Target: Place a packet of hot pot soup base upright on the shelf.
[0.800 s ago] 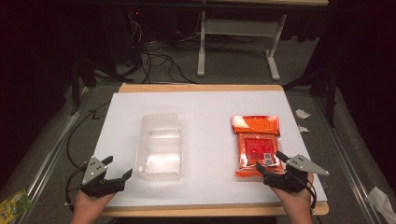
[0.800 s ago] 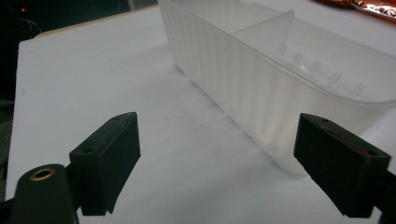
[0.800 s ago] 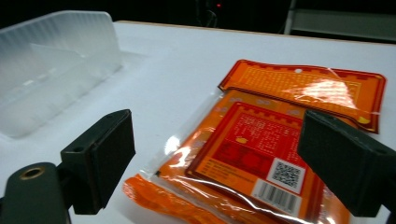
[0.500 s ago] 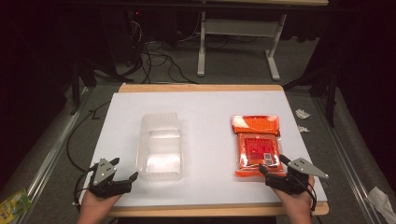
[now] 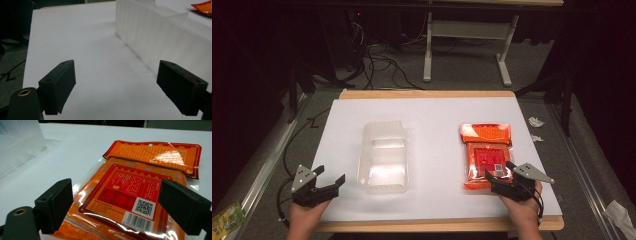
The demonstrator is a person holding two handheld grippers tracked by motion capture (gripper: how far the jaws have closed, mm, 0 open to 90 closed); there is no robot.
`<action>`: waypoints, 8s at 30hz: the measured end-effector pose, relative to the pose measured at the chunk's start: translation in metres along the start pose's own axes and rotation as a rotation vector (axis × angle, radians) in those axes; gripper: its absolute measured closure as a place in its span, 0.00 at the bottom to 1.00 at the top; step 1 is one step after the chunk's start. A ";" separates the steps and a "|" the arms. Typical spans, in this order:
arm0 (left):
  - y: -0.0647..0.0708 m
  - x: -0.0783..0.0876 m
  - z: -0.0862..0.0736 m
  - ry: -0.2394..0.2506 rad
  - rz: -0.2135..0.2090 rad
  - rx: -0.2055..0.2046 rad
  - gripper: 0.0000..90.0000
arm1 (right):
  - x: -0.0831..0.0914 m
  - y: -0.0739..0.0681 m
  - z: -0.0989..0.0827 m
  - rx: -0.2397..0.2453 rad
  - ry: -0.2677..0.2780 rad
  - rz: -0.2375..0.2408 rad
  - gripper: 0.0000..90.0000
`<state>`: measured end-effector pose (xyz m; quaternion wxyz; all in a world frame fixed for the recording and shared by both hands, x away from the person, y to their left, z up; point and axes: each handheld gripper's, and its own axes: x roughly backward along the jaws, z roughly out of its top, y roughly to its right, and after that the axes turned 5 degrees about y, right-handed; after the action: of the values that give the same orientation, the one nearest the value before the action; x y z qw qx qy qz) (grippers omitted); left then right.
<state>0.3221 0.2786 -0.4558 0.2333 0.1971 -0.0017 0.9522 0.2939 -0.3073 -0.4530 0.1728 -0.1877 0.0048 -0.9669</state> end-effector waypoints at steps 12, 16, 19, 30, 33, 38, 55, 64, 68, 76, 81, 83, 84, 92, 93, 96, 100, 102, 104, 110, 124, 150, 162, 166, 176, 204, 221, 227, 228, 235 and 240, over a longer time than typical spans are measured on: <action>0.024 0.006 0.028 0.037 -0.002 0.034 0.18 | 0.027 0.016 0.002 -0.036 0.014 -0.039 0.18; 0.006 0.005 0.024 0.025 -0.008 0.027 0.18 | 0.034 0.026 0.000 -0.047 0.001 -0.085 0.20; -0.008 0.002 0.017 -0.004 -0.022 0.044 0.18 | 0.030 0.038 0.001 -0.087 -0.006 -0.124 0.25; -0.002 -0.001 0.015 -0.023 -0.029 -0.028 0.19 | 0.034 0.052 -0.011 -0.157 -0.101 -0.148 0.31; -0.003 -0.001 0.016 -0.013 -0.022 -0.018 0.19 | 0.036 0.055 -0.015 -0.179 -0.122 -0.137 0.38; -0.002 -0.002 0.017 -0.006 -0.020 -0.023 0.19 | 0.036 0.059 -0.022 -0.210 -0.143 -0.134 0.50; -0.004 0.002 0.018 0.020 -0.023 -0.004 0.19 | 0.040 0.058 -0.037 -0.346 -0.217 -0.086 0.57; -0.004 0.000 0.018 0.020 -0.029 -0.007 0.19 | 0.038 0.051 -0.033 -0.320 -0.224 -0.069 0.80; -0.002 0.000 0.018 0.020 -0.026 -0.012 0.19 | 0.036 0.045 -0.031 -0.282 -0.222 -0.041 0.98; -0.003 0.000 0.017 0.015 -0.030 -0.013 0.19 | 0.022 0.018 -0.029 -0.208 -0.266 0.059 0.97; -0.003 0.000 0.017 0.015 -0.031 -0.015 0.18 | 0.004 -0.011 -0.026 -0.121 -0.291 0.093 0.97; -0.002 0.000 0.017 0.015 -0.031 -0.016 0.19 | 0.001 -0.016 -0.025 -0.102 -0.291 0.101 0.97; -0.002 0.000 0.017 0.016 -0.032 -0.017 0.19 | -0.003 -0.020 -0.025 -0.086 -0.291 0.102 0.97; -0.002 0.001 0.016 0.013 -0.030 -0.024 0.18 | 0.000 -0.018 -0.013 -0.089 -0.204 0.095 0.85; -0.003 0.001 0.016 0.012 -0.028 -0.024 0.19 | 0.002 -0.014 -0.011 -0.094 -0.184 0.073 0.82; -0.004 0.002 0.016 0.013 -0.028 -0.017 0.18 | 0.002 0.007 -0.006 -0.129 -0.132 -0.008 0.69; -0.004 0.002 0.015 0.014 -0.030 -0.021 0.18 | -0.007 0.040 -0.004 -0.157 -0.103 -0.121 0.58; -0.003 0.001 0.016 0.013 -0.035 -0.030 0.18 | -0.013 0.055 -0.003 -0.197 -0.092 -0.163 0.52; -0.002 0.000 0.016 0.012 -0.039 -0.038 0.18 | -0.019 0.068 0.000 -0.222 -0.080 -0.191 0.45; 0.001 -0.001 0.015 0.006 -0.037 -0.066 0.18 | -0.033 0.102 0.008 -0.300 -0.069 -0.235 0.32; 0.004 0.003 0.013 0.006 -0.021 -0.091 0.18 | -0.061 0.145 0.008 -0.499 -0.114 -0.109 0.42; 0.014 0.010 0.020 0.049 -0.045 -0.085 0.19 | -0.028 0.090 0.044 -0.161 0.072 -0.056 1.00; 0.022 0.012 0.023 0.064 -0.062 -0.103 0.19 | 0.000 0.054 0.066 -0.090 0.186 -0.018 1.00; 0.023 0.012 0.024 0.066 -0.065 -0.107 0.18 | 0.006 0.045 0.071 -0.069 0.210 -0.001 1.00; 0.027 0.013 0.025 0.071 -0.080 -0.112 0.18 | 0.026 0.008 0.089 0.024 0.283 0.083 1.00; 0.035 0.017 0.027 0.090 -0.112 -0.115 0.18 | 0.057 -0.092 0.122 0.200 0.383 0.399 1.00; 0.067 0.015 0.040 0.110 -0.238 -0.124 0.19 | 0.040 -0.094 0.115 0.207 0.350 0.409 1.00; 0.088 0.004 0.058 0.095 -0.270 -0.122 0.20 | 0.040 -0.094 0.115 0.215 0.350 0.395 1.00; 0.090 0.000 0.061 0.084 -0.279 -0.119 0.20 | 0.039 -0.093 0.115 0.214 0.350 0.395 1.00; 0.108 -0.023 0.079 0.058 -0.335 -0.112 0.21 | 0.038 -0.089 0.113 0.206 0.350 0.393 1.00; 0.126 -0.040 0.098 0.078 -0.390 -0.096 0.23 | 0.037 -0.086 0.112 0.199 0.350 0.387 1.00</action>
<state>0.3358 0.1395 -0.3692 0.4224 0.1455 0.0004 0.8947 0.2739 -0.2321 -0.3290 0.3681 0.0045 -0.0246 -0.9294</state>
